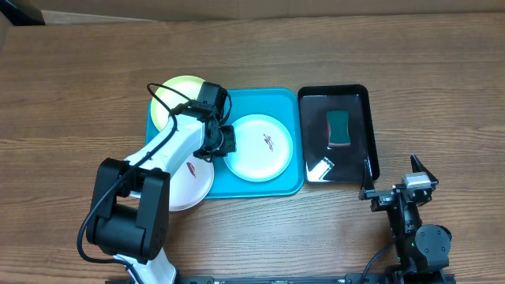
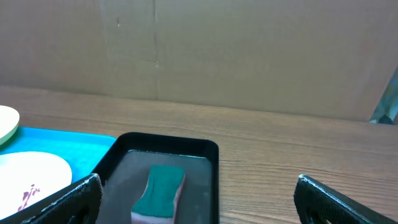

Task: Clean dirty plates on tray and stack at the side
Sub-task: 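Hold the light blue plate rim steady with the left gripper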

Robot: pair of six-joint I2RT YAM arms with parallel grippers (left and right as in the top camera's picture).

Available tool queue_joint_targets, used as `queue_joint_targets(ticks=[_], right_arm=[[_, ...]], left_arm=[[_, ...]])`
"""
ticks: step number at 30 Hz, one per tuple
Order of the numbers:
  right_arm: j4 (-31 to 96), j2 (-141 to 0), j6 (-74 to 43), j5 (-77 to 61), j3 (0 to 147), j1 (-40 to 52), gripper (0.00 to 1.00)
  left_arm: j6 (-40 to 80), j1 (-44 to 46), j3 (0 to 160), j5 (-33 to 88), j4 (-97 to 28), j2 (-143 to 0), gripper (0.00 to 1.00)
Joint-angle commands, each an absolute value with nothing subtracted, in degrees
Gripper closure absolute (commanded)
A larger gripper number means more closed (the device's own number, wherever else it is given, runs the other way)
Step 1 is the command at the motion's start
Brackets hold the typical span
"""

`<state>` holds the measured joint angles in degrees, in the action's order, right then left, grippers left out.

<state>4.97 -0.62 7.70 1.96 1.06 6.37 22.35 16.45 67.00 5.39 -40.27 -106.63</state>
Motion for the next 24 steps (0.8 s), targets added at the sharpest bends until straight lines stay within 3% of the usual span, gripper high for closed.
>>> queue_joint_targets(ticks=[1, 24], right_arm=[[4.60, -0.19, 7.42, 2.70, 0.45, 6.20, 0.00], [4.60, -0.19, 7.44, 2.70, 0.45, 6.20, 0.00]], left_arm=[[23.11, 16.25, 68.14, 5.37, -40.36, -107.15, 0.95], [23.09, 16.25, 68.14, 5.37, -40.40, -107.15, 0.92]])
